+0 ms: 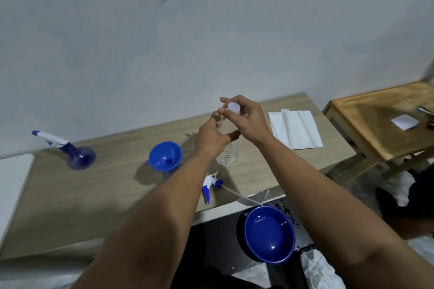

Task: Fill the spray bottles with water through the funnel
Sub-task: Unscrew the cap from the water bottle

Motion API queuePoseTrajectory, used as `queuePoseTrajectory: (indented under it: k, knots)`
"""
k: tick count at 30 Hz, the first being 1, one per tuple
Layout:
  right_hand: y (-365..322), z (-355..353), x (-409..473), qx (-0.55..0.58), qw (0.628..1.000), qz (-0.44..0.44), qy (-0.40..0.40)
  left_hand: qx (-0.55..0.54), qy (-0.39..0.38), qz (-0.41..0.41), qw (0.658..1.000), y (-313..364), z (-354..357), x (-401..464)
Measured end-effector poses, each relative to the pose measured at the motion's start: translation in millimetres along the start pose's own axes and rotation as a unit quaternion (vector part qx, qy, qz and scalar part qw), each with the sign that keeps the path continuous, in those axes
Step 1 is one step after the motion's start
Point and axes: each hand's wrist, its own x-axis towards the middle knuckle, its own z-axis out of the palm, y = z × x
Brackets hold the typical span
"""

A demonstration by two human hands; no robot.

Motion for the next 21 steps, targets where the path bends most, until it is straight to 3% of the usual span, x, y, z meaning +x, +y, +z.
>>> queuePoseTrajectory:
  k: [3, 8, 13, 18, 21]
  knots:
    - [-7.7, -8.2, 0.9, -0.022, 1.0, -0.002, -0.02, 0.002, -0.002, 0.004, 1.0, 1.6, 2.2, 1.7]
    - [-4.6, -3.2, -4.8, 0.007, 0.998, 0.004, 0.062, -0.041, -0.004, -0.008, 0.999, -0.5, -0.6, 4.6]
    - [-11.2, -15.4, -0.5, 0.007, 0.999, -0.016, -0.035, -0.041, -0.014, 0.002, 0.999, -3.9, -4.3, 2.3]
    - [-13.4, -17.3, 8.2, -0.046, 0.999, 0.0, -0.028, -0.035, -0.017, 0.009, 0.999, -2.6, -2.9, 4.7]
    - [-14.6, -21.5, 14.7, -0.082, 0.993, 0.003, -0.084, -0.014, -0.024, 0.018, 0.999, -3.3, -1.2, 2.6]
